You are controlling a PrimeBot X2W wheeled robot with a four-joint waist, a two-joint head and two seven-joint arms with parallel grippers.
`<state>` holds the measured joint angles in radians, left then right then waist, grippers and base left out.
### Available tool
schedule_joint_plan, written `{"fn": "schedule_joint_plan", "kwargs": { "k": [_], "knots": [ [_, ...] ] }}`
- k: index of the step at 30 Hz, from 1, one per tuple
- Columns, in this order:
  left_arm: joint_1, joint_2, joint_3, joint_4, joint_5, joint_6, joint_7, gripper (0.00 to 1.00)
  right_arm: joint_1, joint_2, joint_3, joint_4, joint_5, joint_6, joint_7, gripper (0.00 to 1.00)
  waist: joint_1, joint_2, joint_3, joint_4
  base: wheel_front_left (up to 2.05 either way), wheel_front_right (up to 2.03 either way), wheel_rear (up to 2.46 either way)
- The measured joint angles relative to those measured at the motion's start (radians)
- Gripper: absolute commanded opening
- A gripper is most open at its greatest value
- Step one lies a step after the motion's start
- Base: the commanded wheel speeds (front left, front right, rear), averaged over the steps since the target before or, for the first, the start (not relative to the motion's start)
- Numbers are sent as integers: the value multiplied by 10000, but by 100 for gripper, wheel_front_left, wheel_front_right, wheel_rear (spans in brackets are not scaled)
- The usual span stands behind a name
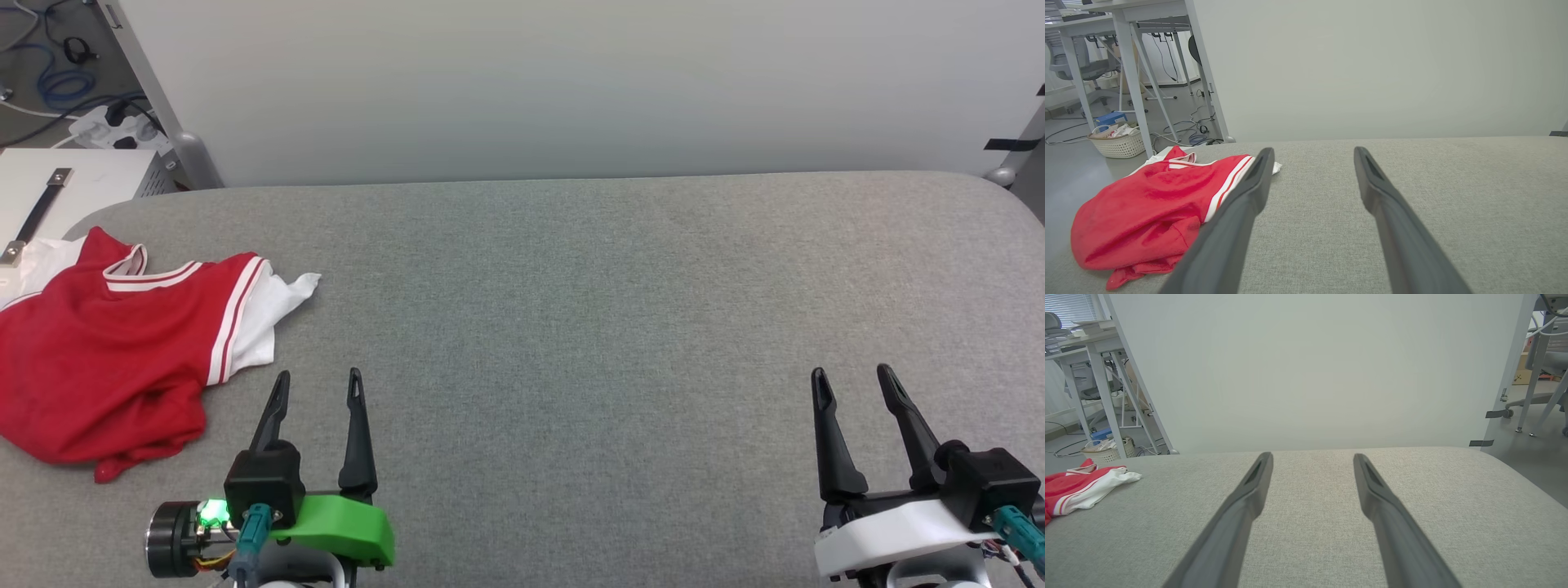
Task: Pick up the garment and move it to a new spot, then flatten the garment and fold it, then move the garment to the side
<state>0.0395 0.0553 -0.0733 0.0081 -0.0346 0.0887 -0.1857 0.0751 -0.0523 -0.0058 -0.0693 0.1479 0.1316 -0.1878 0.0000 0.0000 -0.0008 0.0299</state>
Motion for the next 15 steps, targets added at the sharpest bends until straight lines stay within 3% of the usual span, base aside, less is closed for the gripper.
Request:
{"fn": "schedule_joint_plan", "kwargs": {
  "k": [15],
  "knots": [
    [12, 0, -134, 125, -15, 134, -324, 100, 98, 0, 19, -36, 159, 0, -313, 100, 0, 0, 42, 124, 0, 0, 0]
  ]
}}
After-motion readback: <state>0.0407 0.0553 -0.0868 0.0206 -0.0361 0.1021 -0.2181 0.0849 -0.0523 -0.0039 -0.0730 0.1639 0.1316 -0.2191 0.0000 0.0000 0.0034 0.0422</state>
